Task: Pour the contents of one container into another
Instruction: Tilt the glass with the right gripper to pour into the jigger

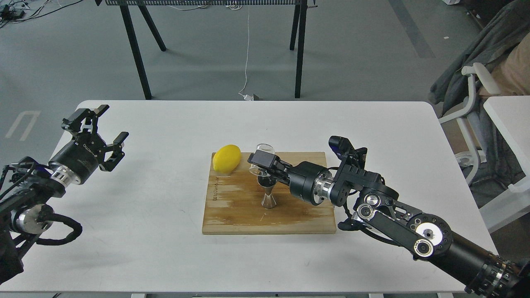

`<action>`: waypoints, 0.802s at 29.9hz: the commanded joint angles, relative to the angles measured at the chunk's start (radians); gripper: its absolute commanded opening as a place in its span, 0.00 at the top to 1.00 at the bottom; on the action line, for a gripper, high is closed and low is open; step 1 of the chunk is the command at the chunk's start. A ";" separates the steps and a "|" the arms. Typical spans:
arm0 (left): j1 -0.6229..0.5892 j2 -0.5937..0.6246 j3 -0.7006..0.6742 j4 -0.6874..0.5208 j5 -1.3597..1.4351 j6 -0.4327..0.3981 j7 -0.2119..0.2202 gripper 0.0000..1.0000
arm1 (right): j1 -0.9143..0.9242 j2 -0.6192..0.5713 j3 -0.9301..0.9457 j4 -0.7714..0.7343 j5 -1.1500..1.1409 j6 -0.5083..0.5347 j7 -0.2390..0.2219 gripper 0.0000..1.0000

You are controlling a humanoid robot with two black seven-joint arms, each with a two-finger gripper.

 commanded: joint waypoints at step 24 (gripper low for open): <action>-0.001 0.006 0.000 0.000 0.000 0.000 0.000 0.13 | -0.012 -0.018 0.018 0.011 0.062 -0.005 0.000 0.59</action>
